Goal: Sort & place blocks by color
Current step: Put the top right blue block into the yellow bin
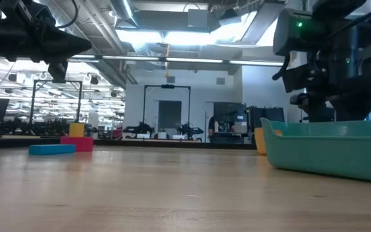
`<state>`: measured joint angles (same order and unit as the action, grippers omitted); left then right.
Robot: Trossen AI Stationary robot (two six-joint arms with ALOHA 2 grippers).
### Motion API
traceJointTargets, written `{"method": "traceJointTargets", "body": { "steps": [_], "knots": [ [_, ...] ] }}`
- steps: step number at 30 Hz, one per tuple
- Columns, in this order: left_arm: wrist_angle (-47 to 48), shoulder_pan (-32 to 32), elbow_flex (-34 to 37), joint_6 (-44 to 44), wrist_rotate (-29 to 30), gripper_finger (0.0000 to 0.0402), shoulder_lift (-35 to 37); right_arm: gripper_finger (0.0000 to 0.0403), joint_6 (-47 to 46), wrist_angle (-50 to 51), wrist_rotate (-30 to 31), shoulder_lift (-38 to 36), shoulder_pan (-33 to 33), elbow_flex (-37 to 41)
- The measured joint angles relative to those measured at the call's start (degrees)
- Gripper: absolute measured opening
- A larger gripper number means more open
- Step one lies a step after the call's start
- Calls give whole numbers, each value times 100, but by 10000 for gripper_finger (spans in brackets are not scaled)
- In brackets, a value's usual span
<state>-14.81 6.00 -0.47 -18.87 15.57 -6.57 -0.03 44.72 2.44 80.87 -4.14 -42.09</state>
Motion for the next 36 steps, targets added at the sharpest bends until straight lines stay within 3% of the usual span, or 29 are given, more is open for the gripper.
{"method": "traceJointTargets", "body": {
  "steps": [10, 13, 16, 19, 28, 36],
  "knots": [
    [1, -1, 0, 0, 0, 0, 0, 222, -116, -556, -2, 317, 0, 0],
    [1, -1, 1, 0, 0, 0, 0, 188, -120, -587, -6, 301, 0, 0],
    [0, 0, 0, 0, 0, 0, 0, 126, -114, -555, -115, 243, 0, 0],
    [2, -1, 1, 0, 0, 0, 0, 119, -130, -301, -383, 118, 9, -124],
    [1, -1, 1, -1, 0, 0, 0, 119, -793, 65, -706, -928, 26, -992],
    [1, 0, 0, 0, 0, 0, 0, 119, -2003, -417, -261, -2007, 5, -1032]
  ]
}}
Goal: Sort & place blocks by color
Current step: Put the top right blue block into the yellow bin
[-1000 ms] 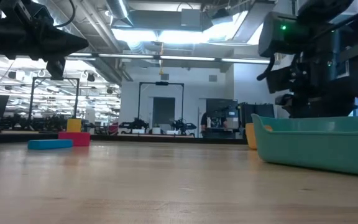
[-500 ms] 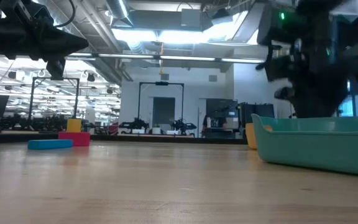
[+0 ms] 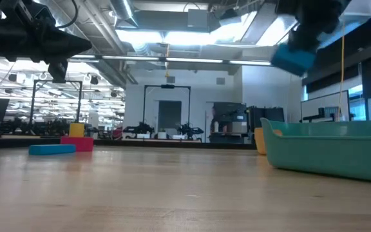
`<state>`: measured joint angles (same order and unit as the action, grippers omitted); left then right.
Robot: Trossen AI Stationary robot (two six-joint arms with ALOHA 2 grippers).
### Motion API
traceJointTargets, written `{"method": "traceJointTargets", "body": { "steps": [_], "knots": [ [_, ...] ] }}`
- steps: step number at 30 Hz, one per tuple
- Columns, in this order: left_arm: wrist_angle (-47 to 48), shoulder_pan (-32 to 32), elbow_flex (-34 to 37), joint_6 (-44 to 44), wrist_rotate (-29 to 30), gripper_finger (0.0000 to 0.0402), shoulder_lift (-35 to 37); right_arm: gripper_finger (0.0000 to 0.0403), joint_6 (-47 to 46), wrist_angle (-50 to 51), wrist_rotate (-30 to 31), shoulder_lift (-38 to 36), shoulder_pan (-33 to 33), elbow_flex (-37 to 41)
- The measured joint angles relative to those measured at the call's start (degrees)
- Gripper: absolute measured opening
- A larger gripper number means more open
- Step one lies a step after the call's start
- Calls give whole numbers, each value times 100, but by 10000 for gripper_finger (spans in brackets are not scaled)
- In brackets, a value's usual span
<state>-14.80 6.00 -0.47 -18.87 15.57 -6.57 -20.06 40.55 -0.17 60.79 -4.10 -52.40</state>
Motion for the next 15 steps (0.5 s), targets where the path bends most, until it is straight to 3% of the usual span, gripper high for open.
{"method": "traceJointTargets", "body": {
  "steps": [9, 15],
  "knots": [
    [0, -1, 1, 0, 0, 0, 0, 119, -373, -1045, 508, -346, 64, -2],
    [0, 0, 0, -2, 0, 0, 0, 119, -362, -1672, 510, -234, 534, 0]
  ]
}}
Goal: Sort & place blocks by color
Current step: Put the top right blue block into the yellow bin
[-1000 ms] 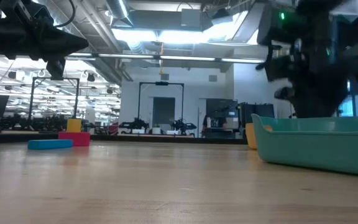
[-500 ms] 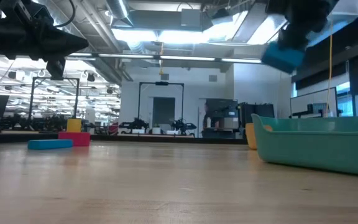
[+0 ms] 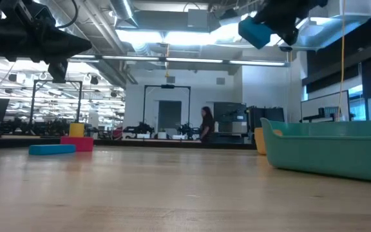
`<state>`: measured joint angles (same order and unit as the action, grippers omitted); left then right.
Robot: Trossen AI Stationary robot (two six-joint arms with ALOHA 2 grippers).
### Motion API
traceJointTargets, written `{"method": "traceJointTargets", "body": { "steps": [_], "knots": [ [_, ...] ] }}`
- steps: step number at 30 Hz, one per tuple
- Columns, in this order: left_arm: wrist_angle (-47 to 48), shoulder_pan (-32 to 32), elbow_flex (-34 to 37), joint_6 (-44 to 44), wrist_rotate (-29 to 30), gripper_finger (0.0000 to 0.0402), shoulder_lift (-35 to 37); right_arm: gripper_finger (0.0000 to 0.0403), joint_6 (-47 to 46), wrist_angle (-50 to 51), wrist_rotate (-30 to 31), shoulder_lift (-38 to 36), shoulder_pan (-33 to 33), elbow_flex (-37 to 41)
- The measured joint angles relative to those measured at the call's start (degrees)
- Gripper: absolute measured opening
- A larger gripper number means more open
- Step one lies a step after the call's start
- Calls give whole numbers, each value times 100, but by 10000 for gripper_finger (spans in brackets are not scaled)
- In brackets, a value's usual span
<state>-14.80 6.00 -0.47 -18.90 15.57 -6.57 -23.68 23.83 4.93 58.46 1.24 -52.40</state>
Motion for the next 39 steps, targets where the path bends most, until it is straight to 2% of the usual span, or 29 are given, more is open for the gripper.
{"method": "traceJointTargets", "body": {
  "steps": [8, 14, 18, 22, 28, 39],
  "knots": [
    [2, -2, 1, 2, 0, 0, 0, 119, 149, 62, 112, 141, 864, -154],
    [2, 0, 0, 2, 0, 0, 0, 119, 709, 1954, 373, 1067, 1693, -904],
    [1, -1, 1, 2, 0, 0, 0, 119, 1192, 2603, 468, 1725, 2153, -880],
    [2, 0, 2, 2, 0, 0, 0, 119, 1222, 2523, 376, 2152, 2453, -490],
    [2, -2, 0, 2, 0, 0, 0, 119, 898, 1847, -44, 2310, 2708, 41],
    [0, -2, 0, 2, 0, 0, 0, 119, 709, 1775, -49, 2308, 2771, 107]
  ]
}}
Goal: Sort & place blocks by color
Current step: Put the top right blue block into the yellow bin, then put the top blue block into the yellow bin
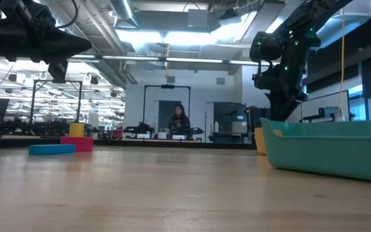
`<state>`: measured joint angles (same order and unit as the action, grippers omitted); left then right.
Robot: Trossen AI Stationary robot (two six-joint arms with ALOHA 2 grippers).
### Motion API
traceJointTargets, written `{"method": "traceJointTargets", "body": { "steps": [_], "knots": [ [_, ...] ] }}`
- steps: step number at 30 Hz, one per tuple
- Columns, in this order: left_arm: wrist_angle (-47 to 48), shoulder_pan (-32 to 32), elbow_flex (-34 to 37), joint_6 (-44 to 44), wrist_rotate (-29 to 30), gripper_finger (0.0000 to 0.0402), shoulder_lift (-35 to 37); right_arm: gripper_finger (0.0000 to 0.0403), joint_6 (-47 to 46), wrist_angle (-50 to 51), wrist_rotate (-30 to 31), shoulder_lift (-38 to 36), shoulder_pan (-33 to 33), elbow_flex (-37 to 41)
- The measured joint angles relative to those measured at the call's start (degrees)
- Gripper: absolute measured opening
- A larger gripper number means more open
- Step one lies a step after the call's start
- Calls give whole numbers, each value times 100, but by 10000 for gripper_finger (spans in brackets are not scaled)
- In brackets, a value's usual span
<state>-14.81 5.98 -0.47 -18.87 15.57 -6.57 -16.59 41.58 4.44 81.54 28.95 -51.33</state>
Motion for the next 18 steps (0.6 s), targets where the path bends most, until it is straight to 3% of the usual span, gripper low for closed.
{"method": "traceJointTargets", "body": {
  "steps": [5, 13, 18],
  "knots": [
    [0, 0, 0, 0, 0, 0, 0, 126, -130, 42, 1, 0, 0, 0],
    [0, 0, 0, 0, 0, 0, 0, 287, -102, 370, -3, -4, 0, -197],
    [0, 2, 0, -1, 0, 0, 0, 334, 35, 693, -108, -55, -1, -507]
  ]
}}
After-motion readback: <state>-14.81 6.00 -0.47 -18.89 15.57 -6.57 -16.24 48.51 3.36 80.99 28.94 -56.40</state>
